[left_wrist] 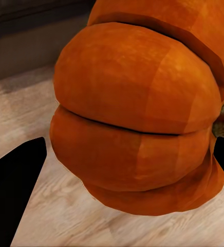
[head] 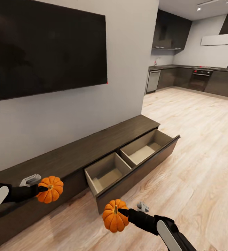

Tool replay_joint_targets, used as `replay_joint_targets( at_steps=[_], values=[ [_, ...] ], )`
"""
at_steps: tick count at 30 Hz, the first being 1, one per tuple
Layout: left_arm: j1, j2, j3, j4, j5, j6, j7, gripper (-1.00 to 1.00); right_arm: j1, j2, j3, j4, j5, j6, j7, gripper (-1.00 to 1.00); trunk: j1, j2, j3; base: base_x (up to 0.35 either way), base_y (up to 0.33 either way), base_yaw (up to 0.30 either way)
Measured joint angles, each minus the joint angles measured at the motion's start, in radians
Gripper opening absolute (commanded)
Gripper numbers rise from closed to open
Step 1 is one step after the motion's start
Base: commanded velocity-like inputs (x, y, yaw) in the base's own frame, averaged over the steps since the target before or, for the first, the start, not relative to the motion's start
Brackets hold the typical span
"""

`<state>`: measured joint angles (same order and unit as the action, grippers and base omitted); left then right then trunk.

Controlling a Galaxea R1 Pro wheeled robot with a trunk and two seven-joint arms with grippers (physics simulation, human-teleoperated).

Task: Place each of the two pumpkins and all three candles from the living room inside a cabinet in the living room (use any cabinet), then make sure every cabinet is closed, and position the cauldron so it is next to a table in the living room.

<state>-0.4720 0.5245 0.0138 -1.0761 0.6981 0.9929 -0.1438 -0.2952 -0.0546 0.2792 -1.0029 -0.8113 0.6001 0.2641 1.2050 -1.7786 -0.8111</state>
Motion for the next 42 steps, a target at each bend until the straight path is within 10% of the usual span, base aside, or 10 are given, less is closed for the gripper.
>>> replay_joint_targets(
  at_steps=[42],
  values=[
    [-0.001,-0.003,0.000,0.001,0.005,0.000,0.000,-1.00,0.000,0.001,-0.011,0.074,-0.005,-0.026,0.003,-1.00,0.000,0.000,-0.001,0.047,-0.032,-0.076]
  ],
)
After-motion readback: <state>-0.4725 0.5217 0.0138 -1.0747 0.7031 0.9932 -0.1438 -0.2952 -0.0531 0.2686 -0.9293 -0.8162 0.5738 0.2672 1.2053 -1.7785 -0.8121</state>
